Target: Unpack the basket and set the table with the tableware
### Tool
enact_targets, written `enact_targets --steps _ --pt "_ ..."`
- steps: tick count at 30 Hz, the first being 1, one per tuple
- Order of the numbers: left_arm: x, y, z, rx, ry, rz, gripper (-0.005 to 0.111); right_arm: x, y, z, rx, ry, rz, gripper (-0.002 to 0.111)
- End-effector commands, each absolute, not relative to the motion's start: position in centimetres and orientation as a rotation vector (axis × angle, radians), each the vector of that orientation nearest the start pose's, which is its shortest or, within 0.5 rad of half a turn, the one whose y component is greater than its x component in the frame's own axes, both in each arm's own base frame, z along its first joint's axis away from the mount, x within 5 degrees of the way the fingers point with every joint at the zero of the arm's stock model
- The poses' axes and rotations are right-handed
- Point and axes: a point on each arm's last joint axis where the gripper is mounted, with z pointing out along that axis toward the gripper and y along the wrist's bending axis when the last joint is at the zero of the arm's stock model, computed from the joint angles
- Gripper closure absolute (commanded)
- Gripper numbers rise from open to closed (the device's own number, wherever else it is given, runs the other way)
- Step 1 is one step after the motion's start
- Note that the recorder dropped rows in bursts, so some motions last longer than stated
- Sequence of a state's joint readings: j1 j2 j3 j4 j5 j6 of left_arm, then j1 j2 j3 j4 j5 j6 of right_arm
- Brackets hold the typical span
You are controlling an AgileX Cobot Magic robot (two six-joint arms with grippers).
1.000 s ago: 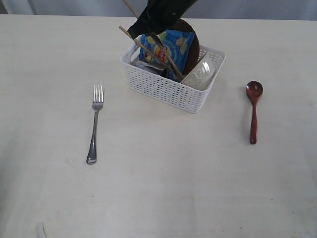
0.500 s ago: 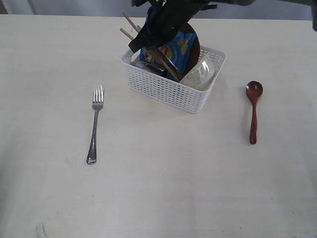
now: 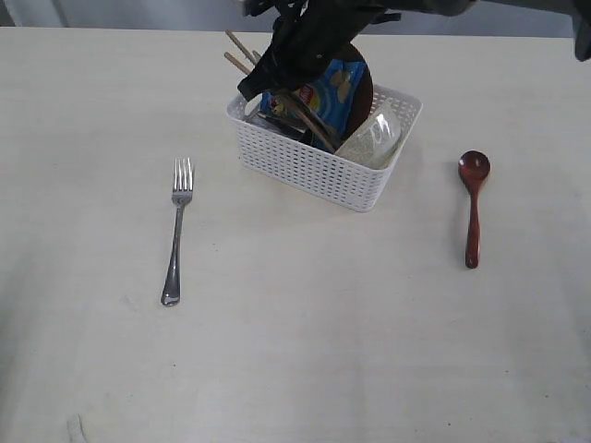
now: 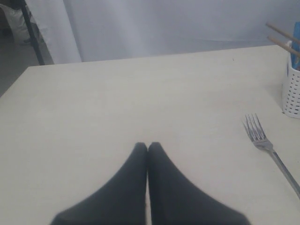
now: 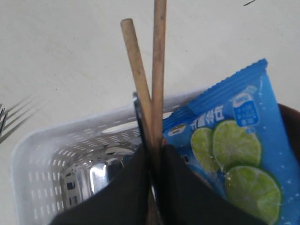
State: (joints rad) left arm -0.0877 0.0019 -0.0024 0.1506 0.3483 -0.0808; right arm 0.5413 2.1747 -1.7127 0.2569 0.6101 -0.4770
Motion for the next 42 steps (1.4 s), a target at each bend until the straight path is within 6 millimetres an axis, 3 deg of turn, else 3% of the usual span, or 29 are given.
enact_targets --steps 1,3,7,10,33,42 --pt "5.4 0.0 18.2 0.104 1.822 0.026 0.107 40.7 26.2 17.7 -1.04 2.363 0.324 0.108" --pt "5.4 0.0 18.2 0.104 1.822 0.026 0.107 40.7 26.3 17.4 -1.042 2.37 0.324 0.105" --pt "5.4 0.0 18.2 0.104 1.822 0.026 0.107 40.8 26.3 16.6 -1.044 2.387 0.327 0.084" --pt "5.4 0.0 18.2 0.104 1.822 0.026 0.107 40.8 26.3 16.6 -1.042 2.385 0.327 0.076" --pt "5.4 0.0 18.2 0.104 1.822 0.026 0.107 41.0 26.3 20.7 -0.921 2.276 0.38 0.08" --pt "5.4 0.0 18.2 0.104 1.822 0.026 0.107 41.4 26.1 19.7 -0.898 2.3 0.39 0.08"
